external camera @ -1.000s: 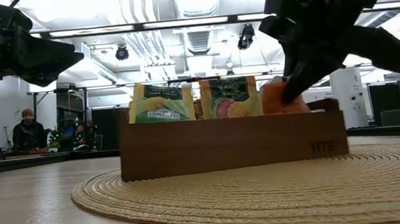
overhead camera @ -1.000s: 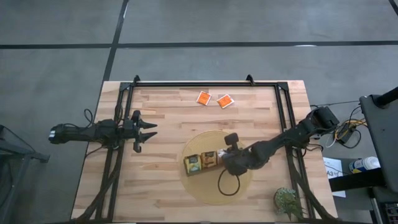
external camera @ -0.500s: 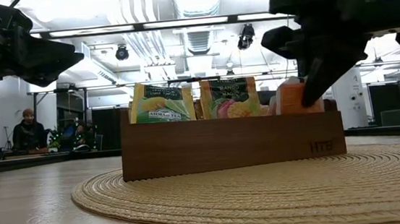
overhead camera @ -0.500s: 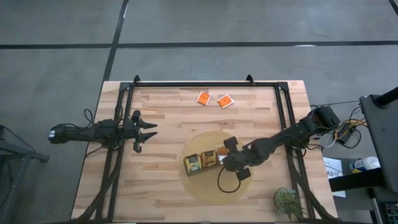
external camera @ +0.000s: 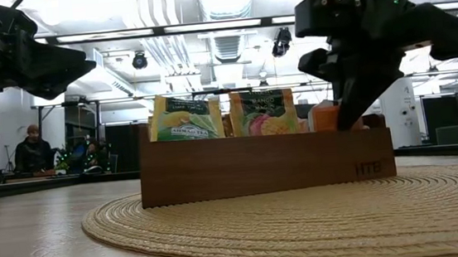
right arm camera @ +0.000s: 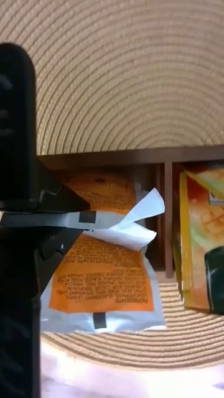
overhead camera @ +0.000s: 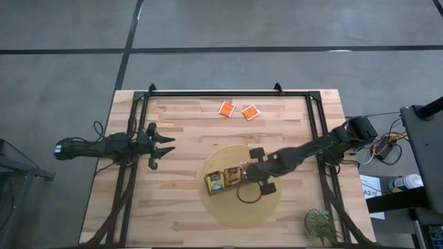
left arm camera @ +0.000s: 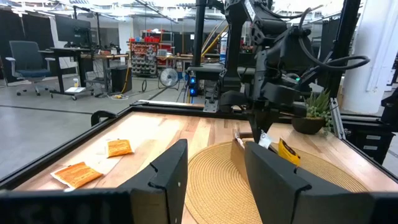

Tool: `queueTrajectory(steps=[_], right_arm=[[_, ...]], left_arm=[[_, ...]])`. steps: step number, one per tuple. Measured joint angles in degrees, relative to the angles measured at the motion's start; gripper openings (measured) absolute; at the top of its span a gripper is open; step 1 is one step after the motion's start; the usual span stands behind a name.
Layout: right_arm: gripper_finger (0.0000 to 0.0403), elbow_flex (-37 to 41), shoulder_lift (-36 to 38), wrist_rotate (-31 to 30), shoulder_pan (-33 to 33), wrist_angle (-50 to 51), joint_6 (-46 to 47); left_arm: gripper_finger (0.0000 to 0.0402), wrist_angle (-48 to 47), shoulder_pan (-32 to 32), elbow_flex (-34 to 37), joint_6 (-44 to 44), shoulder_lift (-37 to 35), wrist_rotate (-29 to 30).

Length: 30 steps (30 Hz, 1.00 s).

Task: Pick & Place Tea
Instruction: Put the orange tea bag into the right section of the wooden organizer

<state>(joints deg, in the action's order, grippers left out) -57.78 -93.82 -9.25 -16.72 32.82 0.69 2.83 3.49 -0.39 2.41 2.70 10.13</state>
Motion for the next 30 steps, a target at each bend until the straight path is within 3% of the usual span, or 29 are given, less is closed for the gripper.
queueTrajectory(steps=[14,22,30], right_arm=[[0.0018,0.04,-0.02,3.51,3.58,-0.02,-3.85],[0.0098,-0.56,-0.02,3.32,3.90,0.57,-3.70],[0.0169,-7.04,0.00,0.25,4.06,7.13,-3.71]], left_arm=[[0.0153,0.00,-0.01,-0.02,-0.01,0.00,0.01],[0.0153,-0.02,-0.02,0.00,-0.02,0.02,0.00],[0.0153,-0.01,0.00,-0.01,-0.01,0.01,0.01]])
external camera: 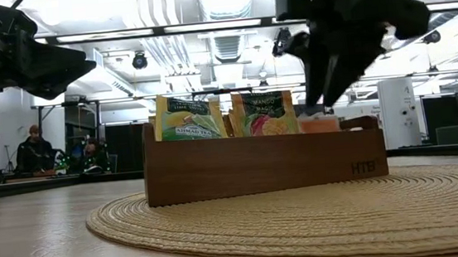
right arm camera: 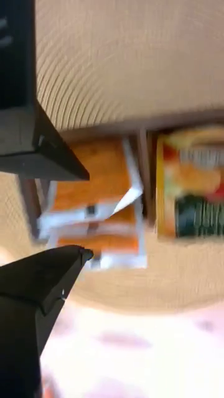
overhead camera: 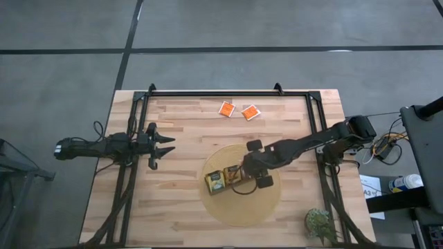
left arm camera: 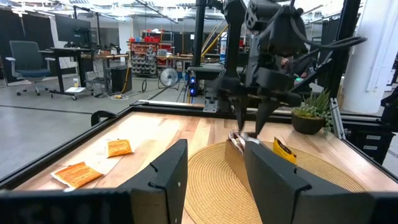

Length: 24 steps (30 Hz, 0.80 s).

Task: Pick & Place Tea
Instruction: Put the orange tea bag into the right section of the wooden organizer

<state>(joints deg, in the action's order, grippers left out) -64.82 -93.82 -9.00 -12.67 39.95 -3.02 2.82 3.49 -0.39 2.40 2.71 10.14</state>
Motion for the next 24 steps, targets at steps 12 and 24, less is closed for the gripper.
queueTrajectory(steps=[12,24], right_arm=[[0.0203,-4.70,0.20,-17.88,3.28,6.19,0.93],[0.0203,-2.67,3.99,-17.75,24.85,-0.18,2.29]], left_arm=[[0.0153,0.01,0.00,-0.01,0.01,0.00,-0.01],[0.0153,0.01,0.00,0.01,0.01,-0.01,-0.01]])
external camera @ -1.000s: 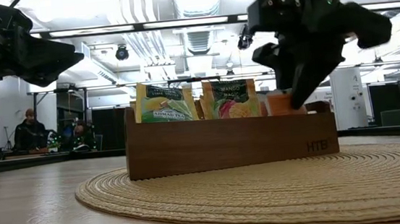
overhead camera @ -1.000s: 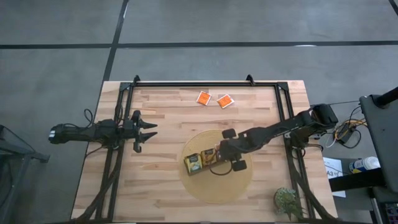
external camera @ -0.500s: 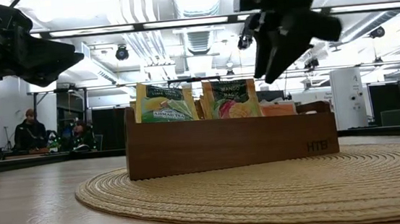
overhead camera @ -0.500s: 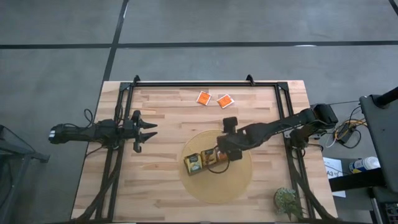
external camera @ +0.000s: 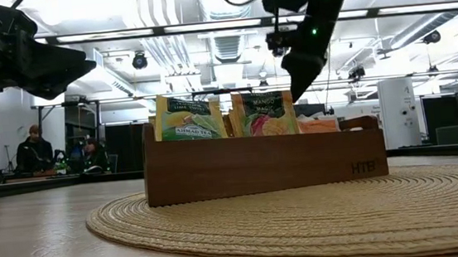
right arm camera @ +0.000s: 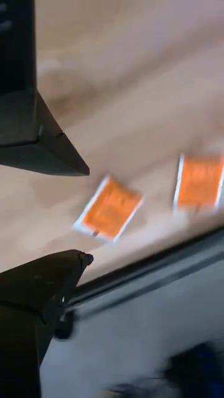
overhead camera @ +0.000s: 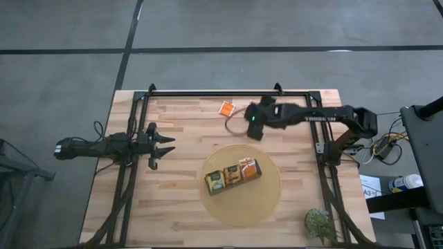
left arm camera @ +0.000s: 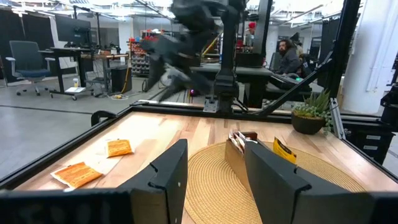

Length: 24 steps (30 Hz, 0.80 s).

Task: Pick & Place Tea
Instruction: Put the orange tea bag into the right section of the wooden organizer

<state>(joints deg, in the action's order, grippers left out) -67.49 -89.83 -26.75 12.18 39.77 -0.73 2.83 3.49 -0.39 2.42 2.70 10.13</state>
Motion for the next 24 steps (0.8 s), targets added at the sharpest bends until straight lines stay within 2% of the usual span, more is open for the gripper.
queueTrajectory(steps=[5,7,9,14,17,20,24], right_arm=[[0.0203,0.07,0.49,0.03,6.44,0.39,13.60],[0.0203,0.11,0.49,0.09,8.13,0.37,16.16],[0.0203,0.11,0.49,0.03,9.38,0.39,16.88],[0.0203,-0.40,0.49,-0.19,12.03,0.28,10.49],[0.0203,-1.08,0.49,-0.15,13.67,0.18,14.21],[0.0203,-1.15,0.51,2.34,15.15,-0.27,17.76],[0.0203,-0.39,0.51,10.13,17.50,-2.93,18.69]], left_arm=[[0.0153,-0.02,-0.02,-0.02,0.00,0.01,0.02],[0.0153,0.00,0.00,0.00,-0.02,0.02,0.01],[0.0153,0.00,0.00,0.00,-0.02,0.02,0.00],[0.0153,-0.01,0.00,0.00,-0.02,0.02,0.00],[0.0153,0.00,0.00,-0.01,-0.01,0.02,0.02],[0.0153,0.00,-0.01,-0.02,-0.02,0.00,0.01],[0.0153,-0.01,-0.01,-0.01,0.00,0.01,0.00]])
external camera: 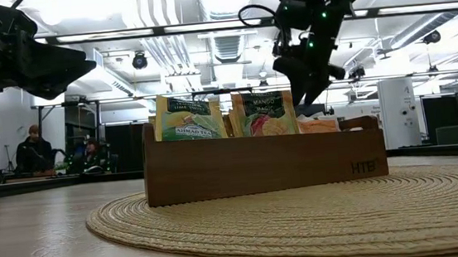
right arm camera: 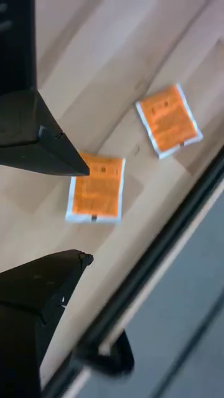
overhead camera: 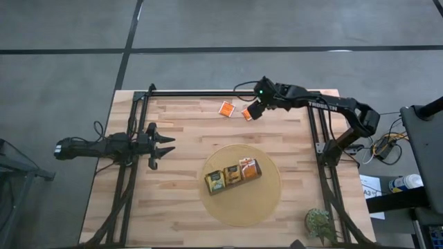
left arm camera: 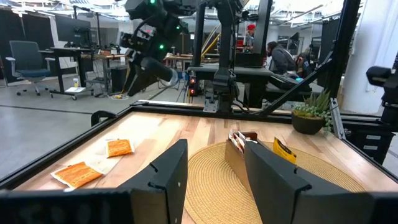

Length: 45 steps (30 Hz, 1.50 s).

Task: Pick & Place Tea
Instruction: Put the orange tea bag into the right section of the wooden organizer

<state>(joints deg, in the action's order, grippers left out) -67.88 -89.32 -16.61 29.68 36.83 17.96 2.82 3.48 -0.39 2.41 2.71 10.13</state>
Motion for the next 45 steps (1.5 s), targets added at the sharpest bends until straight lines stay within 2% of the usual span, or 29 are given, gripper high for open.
queueTrajectory(steps=[6,8,17,24,32,45], right_arm=[[0.0203,3.45,0.00,12.52,4.64,-7.76,-0.57],[0.0203,4.64,0.00,14.80,6.16,-9.68,-0.67],[0.0203,6.39,-0.40,15.29,12.13,-9.71,-0.45],[0.0203,6.41,-3.71,15.80,15.66,-11.89,2.12],[0.0203,6.41,-10.16,26.96,20.40,-14.79,3.97],[0.0203,6.41,-16.97,31.21,20.36,-15.72,4.05]], left_arm=[[0.0153,0.01,0.01,0.01,-0.02,0.01,0.00],[0.0153,0.00,0.01,0.00,-0.02,0.00,0.00],[0.0153,-0.01,0.00,-0.01,-0.01,0.01,0.01],[0.0153,0.01,0.01,0.00,-0.01,0.01,0.00],[0.0153,0.00,0.00,0.01,-0.01,0.01,0.01],[0.0153,0.00,0.00,0.00,-0.01,0.00,0.02]])
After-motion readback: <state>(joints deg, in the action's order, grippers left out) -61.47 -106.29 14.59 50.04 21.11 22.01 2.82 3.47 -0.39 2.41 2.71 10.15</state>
